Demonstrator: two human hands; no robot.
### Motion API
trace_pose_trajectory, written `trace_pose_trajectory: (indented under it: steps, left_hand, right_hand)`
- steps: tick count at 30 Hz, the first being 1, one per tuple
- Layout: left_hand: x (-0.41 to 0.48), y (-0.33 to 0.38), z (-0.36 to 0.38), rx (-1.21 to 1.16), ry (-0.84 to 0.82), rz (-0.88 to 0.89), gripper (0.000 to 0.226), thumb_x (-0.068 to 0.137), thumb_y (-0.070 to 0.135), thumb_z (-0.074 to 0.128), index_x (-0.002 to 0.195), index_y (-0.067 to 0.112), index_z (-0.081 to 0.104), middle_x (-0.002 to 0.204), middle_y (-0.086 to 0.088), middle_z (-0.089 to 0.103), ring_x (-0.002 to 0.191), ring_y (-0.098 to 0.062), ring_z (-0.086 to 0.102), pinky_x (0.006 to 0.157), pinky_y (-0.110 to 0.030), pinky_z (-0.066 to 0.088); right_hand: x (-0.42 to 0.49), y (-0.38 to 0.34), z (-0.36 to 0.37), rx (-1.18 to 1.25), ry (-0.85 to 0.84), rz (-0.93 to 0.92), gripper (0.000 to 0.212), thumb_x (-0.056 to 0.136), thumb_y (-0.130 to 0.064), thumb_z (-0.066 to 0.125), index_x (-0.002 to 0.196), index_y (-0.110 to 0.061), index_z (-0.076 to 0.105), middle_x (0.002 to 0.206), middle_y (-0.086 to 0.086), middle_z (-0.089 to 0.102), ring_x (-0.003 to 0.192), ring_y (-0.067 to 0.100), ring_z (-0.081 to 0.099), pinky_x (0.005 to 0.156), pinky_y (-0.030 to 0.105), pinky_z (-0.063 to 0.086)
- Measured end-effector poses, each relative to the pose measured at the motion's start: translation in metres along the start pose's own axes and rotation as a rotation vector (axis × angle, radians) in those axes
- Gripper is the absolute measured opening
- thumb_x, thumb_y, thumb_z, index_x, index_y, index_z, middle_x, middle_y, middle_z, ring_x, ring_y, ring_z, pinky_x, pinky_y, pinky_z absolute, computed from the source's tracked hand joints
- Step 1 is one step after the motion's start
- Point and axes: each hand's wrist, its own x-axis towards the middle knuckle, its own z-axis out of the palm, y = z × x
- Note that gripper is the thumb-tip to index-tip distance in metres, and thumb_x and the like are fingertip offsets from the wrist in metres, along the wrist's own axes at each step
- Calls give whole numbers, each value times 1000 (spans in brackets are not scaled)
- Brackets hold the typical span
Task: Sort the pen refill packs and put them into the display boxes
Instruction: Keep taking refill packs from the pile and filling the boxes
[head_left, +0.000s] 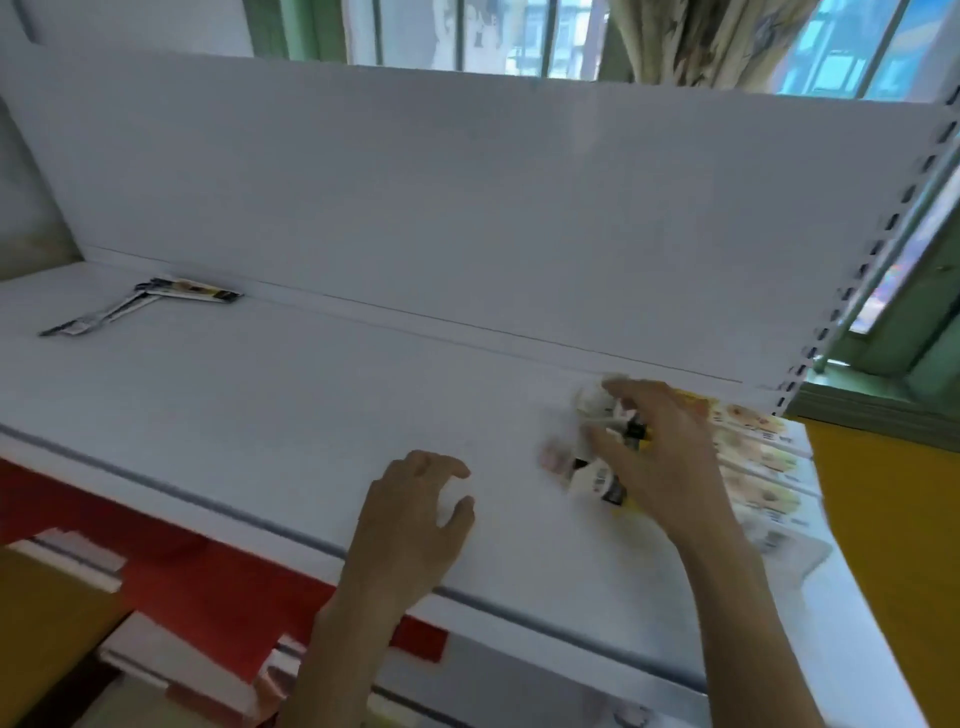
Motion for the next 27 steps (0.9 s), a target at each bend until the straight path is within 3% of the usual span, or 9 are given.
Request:
trace_pose_trajectory:
  steps: [4, 8, 15, 20, 24, 27]
  left_hand:
    - [-26, -59, -78, 144, 124, -63, 24, 88, 25, 57, 111, 23, 62, 114, 10, 56, 108, -11, 49, 97, -30, 39]
    - [-65, -126, -160, 254, 260, -191, 21, 86, 21, 59, 106, 19, 64, 107, 7, 60, 103, -13, 53, 90, -30, 41]
    - [-139, -218, -262, 338, 374, -414, 15, 88, 26, 56, 103, 24, 61, 100, 11, 56, 98, -9, 50, 80, -25, 44]
    - [-153, -272, -293, 325, 416, -553, 15, 88, 27, 57, 103, 24, 61, 102, 9, 58, 94, -10, 54, 76, -29, 50]
    - [-126, -309, -306, 302, 400, -539, 17, 89, 27, 57, 106, 24, 60, 104, 12, 56, 91, -5, 54, 74, -22, 49]
    - [-90, -334, -319, 270, 404, -498, 19, 89, 25, 57, 107, 22, 61, 107, 10, 56, 100, -7, 54, 81, -23, 47]
  right_hand:
    - [4, -80, 78, 69, -117, -69, 33, 82, -25, 67, 113, -18, 60, 104, -6, 59, 86, 9, 55, 77, 25, 46]
    - [-14, -169, 168, 138, -267, -161, 19, 81, -23, 66, 99, -20, 61, 89, -9, 59, 76, 11, 55, 73, 30, 49]
    - [-62, -290, 293, 148, -610, -299, 24, 81, -28, 62, 104, -24, 59, 96, -10, 60, 84, 8, 53, 68, 23, 40]
    - [-68, -332, 349, 137, -687, -397, 30, 84, -26, 61, 114, -22, 58, 103, -8, 61, 84, 2, 51, 62, 12, 36]
    - [-44, -354, 389, 181, -694, -366, 31, 85, -24, 60, 115, -20, 58, 106, -7, 60, 85, 4, 52, 69, 17, 40]
    - [-15, -372, 417, 175, -689, -335, 29, 85, -25, 59, 113, -21, 58, 108, -7, 58, 86, 9, 54, 74, 24, 45]
